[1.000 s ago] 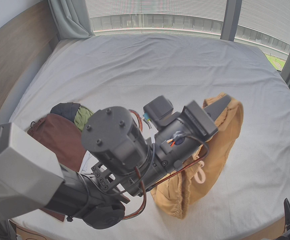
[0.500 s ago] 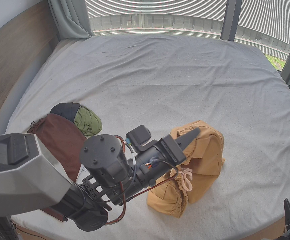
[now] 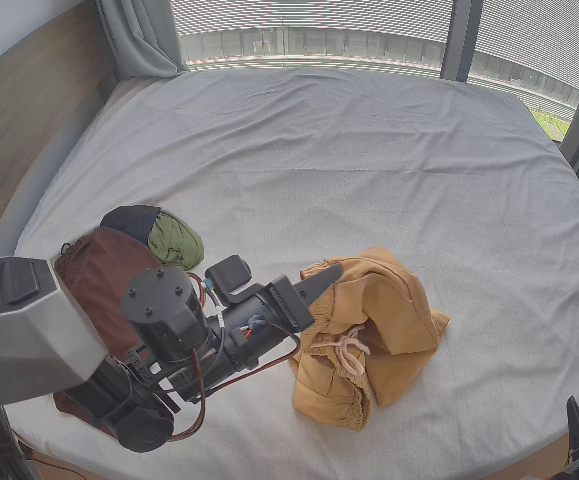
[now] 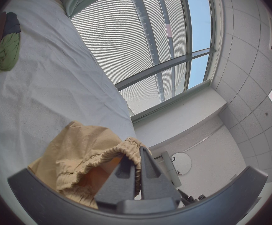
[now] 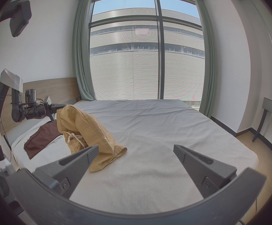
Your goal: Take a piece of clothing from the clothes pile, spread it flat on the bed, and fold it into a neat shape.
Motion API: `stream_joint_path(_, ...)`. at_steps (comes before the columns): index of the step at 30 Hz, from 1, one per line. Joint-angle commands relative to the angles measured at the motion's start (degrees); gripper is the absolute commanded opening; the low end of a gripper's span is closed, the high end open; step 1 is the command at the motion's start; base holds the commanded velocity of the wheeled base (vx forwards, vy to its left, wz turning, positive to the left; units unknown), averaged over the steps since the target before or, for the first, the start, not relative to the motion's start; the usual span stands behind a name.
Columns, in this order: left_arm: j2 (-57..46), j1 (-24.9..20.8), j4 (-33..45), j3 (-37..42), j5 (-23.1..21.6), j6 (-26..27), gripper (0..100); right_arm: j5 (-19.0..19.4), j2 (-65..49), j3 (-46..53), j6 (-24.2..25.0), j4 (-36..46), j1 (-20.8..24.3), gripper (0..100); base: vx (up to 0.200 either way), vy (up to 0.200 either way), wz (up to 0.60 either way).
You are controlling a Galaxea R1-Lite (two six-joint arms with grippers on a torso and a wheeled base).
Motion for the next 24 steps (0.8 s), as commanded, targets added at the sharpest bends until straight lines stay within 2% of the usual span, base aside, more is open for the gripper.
stream_joint_path(1, -0.2, 4.1, 0.0, 3.8, -3.2, 2.5, 0, 0.1, -0.9, 0.9, -0.1, 0.0, -0.1, 100, 0.0, 0.0, 0.0)
stream_joint_path(12, 0.2, 10.3, 0.0, 6.6, -6.8, 9.7, 0, 0.1, -0.9, 0.9, -0.1, 0.0, -0.1, 100, 0.0, 0.0, 0.0)
stream_joint_path(13, 0.9, 11.6, 0.0, 6.6, -6.9, 12.6, 0, 0.1, -0.9, 0.9, -0.1, 0.0, -0.1, 100, 0.0, 0.0, 0.0)
stream_joint_path(16, 2.2, 13.5, 0.0, 6.8, -7.5, 16.3, 0, 0.1, -0.9, 0.9, -0.1, 0.0, -0.1, 100, 0.0, 0.0, 0.0)
stream_joint_path(23, 2.5, 16.0, 0.0, 8.9, -10.4, 17.7, 0, 0.1, -0.9, 0.9, -0.2, -0.1, -0.1, 100, 0.0, 0.0, 0.0)
stream_joint_path(24, 2.3, 17.5, 0.0, 8.9, -10.5, 17.7, 0, 0.1, -0.9, 0.9, -0.2, -0.1, -0.1, 100, 0.0, 0.0, 0.0)
